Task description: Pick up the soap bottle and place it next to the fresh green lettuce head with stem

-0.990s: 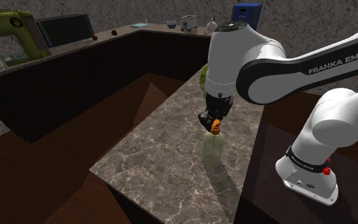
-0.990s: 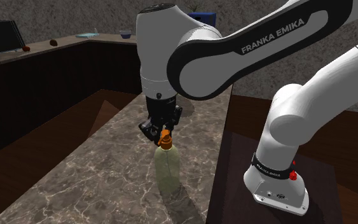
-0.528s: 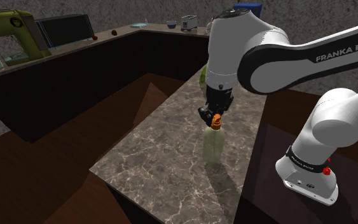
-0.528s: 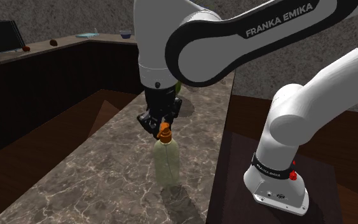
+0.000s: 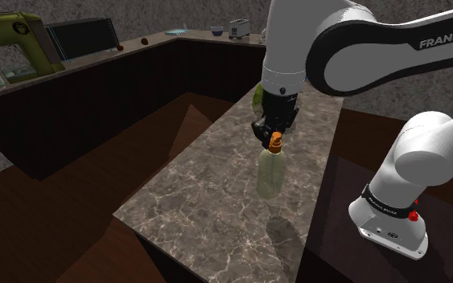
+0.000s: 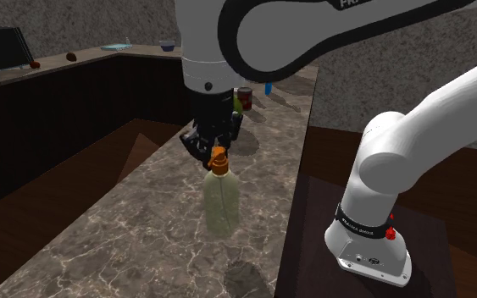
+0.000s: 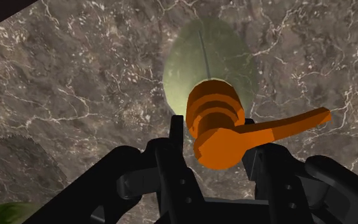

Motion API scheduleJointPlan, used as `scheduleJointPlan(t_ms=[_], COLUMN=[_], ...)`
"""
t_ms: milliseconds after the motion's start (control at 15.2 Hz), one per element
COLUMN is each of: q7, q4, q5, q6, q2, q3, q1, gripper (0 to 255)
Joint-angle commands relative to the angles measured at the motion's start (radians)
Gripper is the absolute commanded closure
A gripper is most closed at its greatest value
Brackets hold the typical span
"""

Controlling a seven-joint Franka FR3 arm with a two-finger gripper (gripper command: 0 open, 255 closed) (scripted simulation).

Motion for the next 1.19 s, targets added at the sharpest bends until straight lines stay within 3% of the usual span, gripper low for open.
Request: scheduleJointPlan(t_ms=[0, 1122], q7=[-0.003, -0.008], q4=[0.022, 0.250], q5=[-0.005, -0.048], q6=[-0.029, -0.249], q2=[-0.007, 0.003], q3=[-0.010, -0.063], q1=[-0.001, -0.022], gripper=[255, 255])
